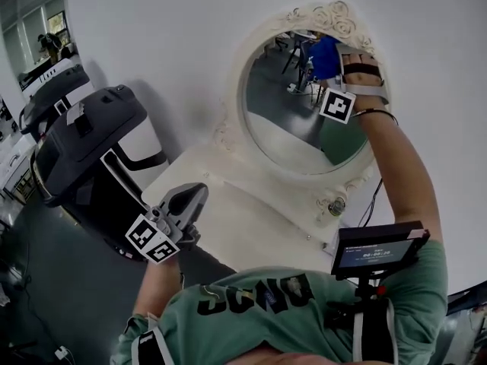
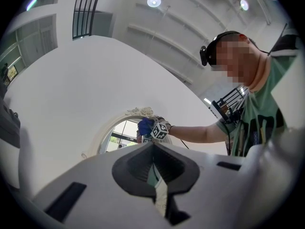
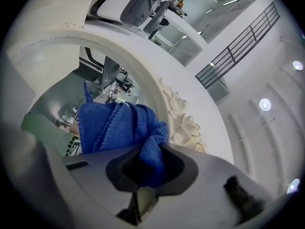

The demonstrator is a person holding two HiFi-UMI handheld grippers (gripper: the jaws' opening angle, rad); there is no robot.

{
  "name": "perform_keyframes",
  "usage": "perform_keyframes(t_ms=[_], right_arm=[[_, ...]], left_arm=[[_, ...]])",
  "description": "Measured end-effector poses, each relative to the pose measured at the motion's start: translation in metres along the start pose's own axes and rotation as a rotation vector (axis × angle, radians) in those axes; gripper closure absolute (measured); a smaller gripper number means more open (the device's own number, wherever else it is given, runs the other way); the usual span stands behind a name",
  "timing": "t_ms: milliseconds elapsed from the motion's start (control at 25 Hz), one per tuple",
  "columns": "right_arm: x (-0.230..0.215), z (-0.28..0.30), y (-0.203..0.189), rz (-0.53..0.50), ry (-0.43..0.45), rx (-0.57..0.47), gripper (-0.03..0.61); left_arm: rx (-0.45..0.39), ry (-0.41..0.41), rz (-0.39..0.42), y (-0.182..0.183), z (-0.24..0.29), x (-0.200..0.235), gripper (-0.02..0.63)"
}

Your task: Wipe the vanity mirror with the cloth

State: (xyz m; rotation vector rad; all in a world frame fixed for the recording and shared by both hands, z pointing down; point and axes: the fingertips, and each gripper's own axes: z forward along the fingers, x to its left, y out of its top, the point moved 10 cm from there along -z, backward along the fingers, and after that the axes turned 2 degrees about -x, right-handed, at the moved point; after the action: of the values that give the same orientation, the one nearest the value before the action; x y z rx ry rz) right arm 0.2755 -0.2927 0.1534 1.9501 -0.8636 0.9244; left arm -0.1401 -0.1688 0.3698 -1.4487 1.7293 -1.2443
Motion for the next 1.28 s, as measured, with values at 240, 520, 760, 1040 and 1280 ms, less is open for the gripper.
perform_keyframes(t_ms=[240, 520, 760, 1040, 1280], right_arm=[[0.006, 0.0, 0.01, 0.095, 0.027, 0.02, 0.534], [0.12, -0.058, 0.065, 0.081, 0.188, -0.123, 0.535], [0.275, -0.142, 0.145, 0.056, 0.489, -0.29, 0.534], [0.373, -0.191, 0.191, 0.14, 0.748, -0.295, 0.534], [0.372, -0.196, 0.193, 0.079, 0.784, -0.305, 0.534]], left_arm=[[0.022, -0.006, -0.022, -0.012, 0.007, 0.004, 0.603], [0.092, 0.005, -0.091, -0.042, 0.005, 0.002, 0.603], [0.198, 0.072, -0.163, -0.076, -0.015, 0.008, 0.603], [0.267, 0.135, -0.211, -0.113, -0.039, 0.015, 0.603], [0.264, 0.137, -0.215, -0.123, -0.049, 0.002, 0.603]])
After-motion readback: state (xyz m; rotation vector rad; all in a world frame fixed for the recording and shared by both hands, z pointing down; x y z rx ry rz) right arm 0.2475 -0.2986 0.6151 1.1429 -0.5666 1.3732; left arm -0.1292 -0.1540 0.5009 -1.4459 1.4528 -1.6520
